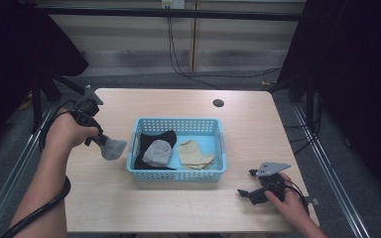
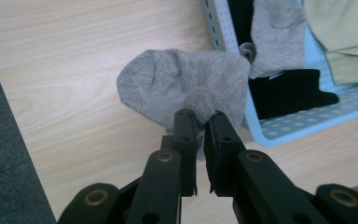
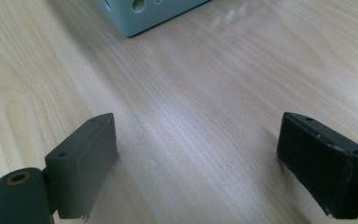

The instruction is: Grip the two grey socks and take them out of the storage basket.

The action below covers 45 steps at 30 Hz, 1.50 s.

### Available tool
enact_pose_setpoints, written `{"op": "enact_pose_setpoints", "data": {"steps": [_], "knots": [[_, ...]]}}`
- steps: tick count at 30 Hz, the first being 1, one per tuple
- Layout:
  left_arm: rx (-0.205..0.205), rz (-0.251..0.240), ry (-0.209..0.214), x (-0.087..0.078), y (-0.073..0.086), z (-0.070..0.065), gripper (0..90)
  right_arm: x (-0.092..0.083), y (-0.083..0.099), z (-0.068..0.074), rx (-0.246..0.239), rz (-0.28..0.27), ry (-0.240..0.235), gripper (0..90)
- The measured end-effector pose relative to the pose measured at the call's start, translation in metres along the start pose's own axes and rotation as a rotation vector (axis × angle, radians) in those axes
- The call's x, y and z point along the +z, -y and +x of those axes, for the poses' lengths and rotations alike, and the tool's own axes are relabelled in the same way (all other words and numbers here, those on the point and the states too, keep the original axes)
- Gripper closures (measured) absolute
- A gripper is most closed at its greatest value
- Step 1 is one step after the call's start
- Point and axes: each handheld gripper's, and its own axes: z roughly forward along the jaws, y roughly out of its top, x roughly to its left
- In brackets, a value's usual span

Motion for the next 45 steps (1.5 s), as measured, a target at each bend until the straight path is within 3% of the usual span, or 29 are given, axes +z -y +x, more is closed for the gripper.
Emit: {"op": "enact_pose_setpoints", "data": {"steps": [7, 16, 23, 29, 35, 42, 45], "knots": [[-0.033, 0.0, -0.009, 0.02, 0.008, 0.015, 83.4, 0.0, 0.0, 0.0, 0.0, 0.0, -0.001, 11.7], [-0.034, 0.003, -0.007, 0.044, 0.014, 0.02, 82.1, 0.0, 0.0, 0.0, -0.001, -0.001, 0.0, 11.7], [-0.025, -0.025, -0.029, 0.049, 0.015, 0.016, 64.6, 0.0, 0.0, 0.0, -0.001, 0.0, 0.0, 11.7], [0.003, -0.055, -0.021, 0.039, 0.01, 0.005, 57.8, 0.0, 0.0, 0.0, -0.001, 0.0, 0.001, 11.7], [0.047, -0.076, -0.008, 0.035, -0.001, -0.015, 51.6, 0.0, 0.0, 0.0, 0.0, 0.0, 0.0, 11.7], [0.104, -0.085, 0.015, 0.037, -0.013, -0.039, 46.4, 0.0, 0.0, 0.0, 0.0, 0.0, 0.0, 11.7], [0.11, -0.092, 0.029, 0.042, -0.017, -0.05, 42.6, 0.0, 0.0, 0.0, 0.0, 0.0, 0.0, 11.7]]}}
